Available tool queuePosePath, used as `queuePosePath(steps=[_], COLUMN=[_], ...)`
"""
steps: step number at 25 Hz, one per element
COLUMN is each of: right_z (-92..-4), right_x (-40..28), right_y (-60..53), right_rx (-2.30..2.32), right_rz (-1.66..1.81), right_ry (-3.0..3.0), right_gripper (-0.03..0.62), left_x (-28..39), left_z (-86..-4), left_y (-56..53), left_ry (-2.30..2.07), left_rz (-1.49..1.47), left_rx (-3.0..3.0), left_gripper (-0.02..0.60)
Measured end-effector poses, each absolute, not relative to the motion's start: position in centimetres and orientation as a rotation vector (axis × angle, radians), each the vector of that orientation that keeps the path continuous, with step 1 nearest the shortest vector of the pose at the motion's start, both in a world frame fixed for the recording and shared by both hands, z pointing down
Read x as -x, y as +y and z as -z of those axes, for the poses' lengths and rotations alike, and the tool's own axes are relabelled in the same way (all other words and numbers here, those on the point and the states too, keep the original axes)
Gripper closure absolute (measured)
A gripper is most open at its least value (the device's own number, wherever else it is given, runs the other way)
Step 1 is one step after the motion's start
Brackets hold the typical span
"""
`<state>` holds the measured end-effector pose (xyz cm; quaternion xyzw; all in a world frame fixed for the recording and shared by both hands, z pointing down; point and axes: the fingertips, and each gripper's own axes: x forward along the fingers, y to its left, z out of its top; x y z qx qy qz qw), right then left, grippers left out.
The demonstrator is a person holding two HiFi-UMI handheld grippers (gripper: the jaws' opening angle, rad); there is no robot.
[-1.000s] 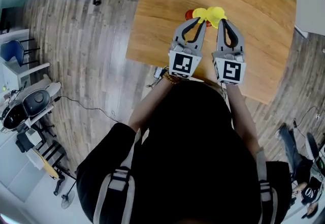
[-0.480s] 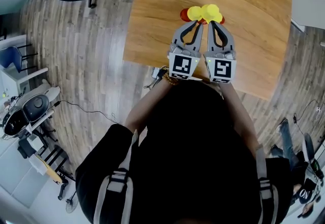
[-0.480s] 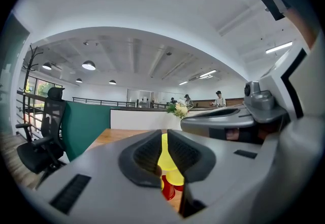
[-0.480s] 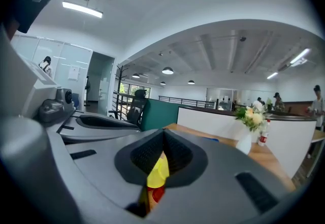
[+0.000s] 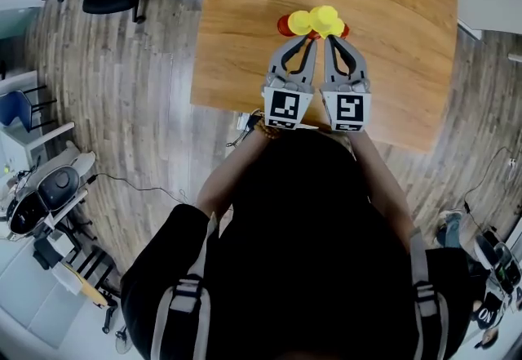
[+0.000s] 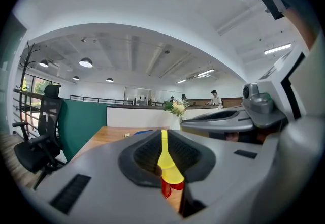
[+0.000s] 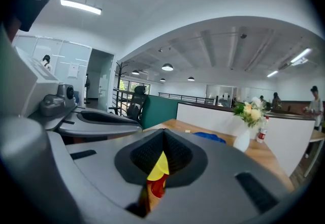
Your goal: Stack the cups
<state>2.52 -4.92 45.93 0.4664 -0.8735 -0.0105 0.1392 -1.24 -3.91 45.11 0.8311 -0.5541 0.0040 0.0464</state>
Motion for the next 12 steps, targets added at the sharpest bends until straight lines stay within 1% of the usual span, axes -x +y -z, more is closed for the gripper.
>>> queuePosePath(steps=[5, 12], right_z=[-47.3, -51.3], right_x=[-2.8, -4.0], right_y=[-4.7, -4.5], right_rx=[-1.338, -1.313], right_rz=[-0.016, -0.126], right_ry=[-2.502, -2.431], right_gripper=[0.589, 0.589], left_x=[1.3, 1.2], left_z=[-46.0, -49.5], left_y=[-3.9, -4.5], left_ry=[-1.677, -1.635], left_rz=[-0.046, -0.127], left_rx=[-2.533, -2.504], left_gripper=[0.531, 0.531])
